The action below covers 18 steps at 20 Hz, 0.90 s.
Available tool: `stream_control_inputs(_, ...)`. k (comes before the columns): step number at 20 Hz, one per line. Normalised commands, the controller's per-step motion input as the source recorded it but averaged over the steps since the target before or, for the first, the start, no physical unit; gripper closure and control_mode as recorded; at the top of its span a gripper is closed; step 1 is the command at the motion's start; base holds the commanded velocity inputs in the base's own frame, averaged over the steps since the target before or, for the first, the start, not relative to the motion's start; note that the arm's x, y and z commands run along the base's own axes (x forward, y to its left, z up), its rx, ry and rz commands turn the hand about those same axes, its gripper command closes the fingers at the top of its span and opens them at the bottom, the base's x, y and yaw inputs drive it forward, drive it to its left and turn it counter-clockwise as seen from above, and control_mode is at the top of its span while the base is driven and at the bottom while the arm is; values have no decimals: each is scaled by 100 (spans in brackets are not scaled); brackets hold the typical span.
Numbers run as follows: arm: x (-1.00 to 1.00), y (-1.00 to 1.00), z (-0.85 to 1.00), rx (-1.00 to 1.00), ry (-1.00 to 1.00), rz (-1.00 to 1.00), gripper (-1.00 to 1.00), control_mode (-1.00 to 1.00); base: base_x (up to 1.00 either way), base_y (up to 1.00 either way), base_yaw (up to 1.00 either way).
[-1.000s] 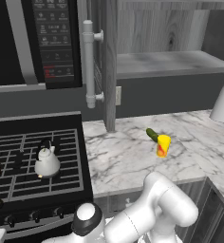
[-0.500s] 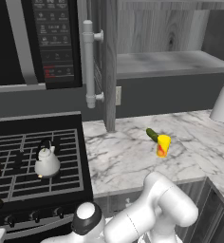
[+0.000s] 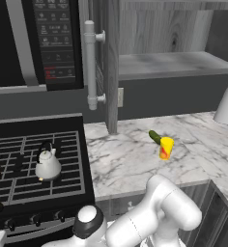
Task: Pick the pan from the cabinet and place it on the stove. Then turn on the stove burner for the pan.
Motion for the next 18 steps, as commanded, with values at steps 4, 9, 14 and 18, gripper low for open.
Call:
stream_control_inputs(4, -2, 0, 13, -28, 0, 0, 100, -100, 0, 0, 0)
stream_control_inputs(9, -4, 0, 12, -28, 0, 0, 100, -100, 0, 0, 0)
stream_control_inputs(14, -6, 0, 7, -28, 0, 0, 100, -100, 0, 0, 0)
stream_control_inputs(18, -7, 0, 8, -28, 0, 0, 100, -100, 0, 0, 0)
